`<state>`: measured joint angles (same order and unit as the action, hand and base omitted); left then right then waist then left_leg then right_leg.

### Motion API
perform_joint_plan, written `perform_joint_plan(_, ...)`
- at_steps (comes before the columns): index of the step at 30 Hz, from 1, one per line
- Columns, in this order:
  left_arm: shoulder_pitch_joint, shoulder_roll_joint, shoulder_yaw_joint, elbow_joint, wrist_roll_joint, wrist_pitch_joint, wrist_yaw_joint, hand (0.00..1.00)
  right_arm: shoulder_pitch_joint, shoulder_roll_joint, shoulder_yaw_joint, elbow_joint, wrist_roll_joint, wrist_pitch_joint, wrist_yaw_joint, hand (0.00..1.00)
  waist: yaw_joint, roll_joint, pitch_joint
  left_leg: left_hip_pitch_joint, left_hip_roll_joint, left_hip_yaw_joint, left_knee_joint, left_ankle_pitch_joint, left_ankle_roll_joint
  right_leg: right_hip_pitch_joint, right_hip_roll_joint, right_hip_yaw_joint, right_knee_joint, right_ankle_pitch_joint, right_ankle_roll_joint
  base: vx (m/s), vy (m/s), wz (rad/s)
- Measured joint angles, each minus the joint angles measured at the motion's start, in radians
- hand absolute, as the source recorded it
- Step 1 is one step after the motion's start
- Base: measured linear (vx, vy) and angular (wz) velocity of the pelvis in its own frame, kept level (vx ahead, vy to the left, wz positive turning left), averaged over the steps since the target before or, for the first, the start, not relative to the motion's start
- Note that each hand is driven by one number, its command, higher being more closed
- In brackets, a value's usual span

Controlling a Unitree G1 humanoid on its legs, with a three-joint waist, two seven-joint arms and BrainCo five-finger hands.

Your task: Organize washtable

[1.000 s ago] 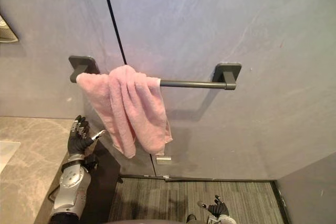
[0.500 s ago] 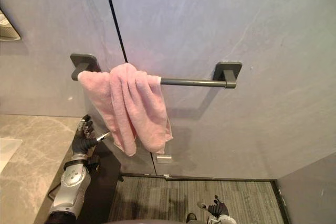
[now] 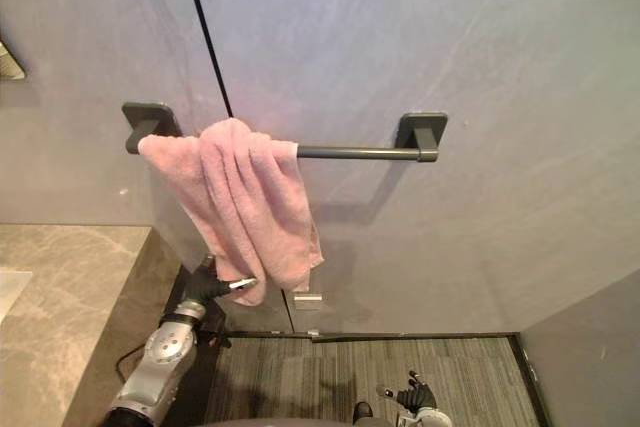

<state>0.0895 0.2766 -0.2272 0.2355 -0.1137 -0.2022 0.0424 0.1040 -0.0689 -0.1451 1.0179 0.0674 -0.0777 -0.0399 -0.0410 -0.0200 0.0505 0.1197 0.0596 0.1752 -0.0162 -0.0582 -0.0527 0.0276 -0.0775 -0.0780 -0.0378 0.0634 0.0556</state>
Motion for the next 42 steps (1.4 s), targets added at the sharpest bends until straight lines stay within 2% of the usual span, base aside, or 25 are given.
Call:
perform_joint_plan(19,-0.031,-0.016,-0.004,-0.001,0.011,0.0,0.015,1.0,0.002,-0.019,0.01,0.009,0.0,0.0,-0.001,0.0,-0.006,0.004,-0.001,0.015,0.001,0.002,-0.005,-0.001,-0.001,0.002,0.001,0.013,-0.004,0.001,-0.001,-0.01,-0.001,-0.01)
perform_joint_plan(23,-0.029,-0.027,0.007,-0.016,0.008,0.0,0.03,1.0,0.022,-0.021,0.087,-0.084,0.0,-0.004,-0.001,0.0,-0.006,0.005,0.0,0.015,0.001,0.005,-0.005,-0.001,-0.001,0.002,0.003,0.018,-0.012,0.004,0.002,-0.01,-0.007,-0.04)
perform_joint_plan(27,-0.018,-0.047,0.043,-0.07,0.007,0.0,0.05,1.0,0.051,-0.015,0.169,-0.258,-0.008,-0.017,0.006,0.0,-0.006,0.005,0.0,0.013,0.001,0.005,-0.005,-0.003,0.0,0.003,0.004,0.022,-0.019,0.008,0.003,0.0,-0.006,-0.02)
perform_joint_plan(37,0.022,-0.079,0.08,-0.136,0.007,-0.002,0.077,1.0,0.103,-0.015,0.243,-0.586,-0.02,-0.071,0.047,0.0,-0.003,0.003,0.0,0.008,0.001,-0.02,-0.004,-0.003,0.0,0.009,0.003,0.003,-0.025,0.009,0.004,-0.01,-0.008,0.04)
perform_joint_plan(42,0.051,-0.1,0.083,-0.207,0.008,-0.008,0.098,1.0,0.124,-0.019,0.268,-0.735,0.007,-0.082,0.066,0.0,0.002,0.001,0.0,0.005,0.002,-0.027,-0.002,-0.003,0.0,0.02,0.002,-0.003,-0.032,0.009,0.004,0.0,-0.006,0.04)
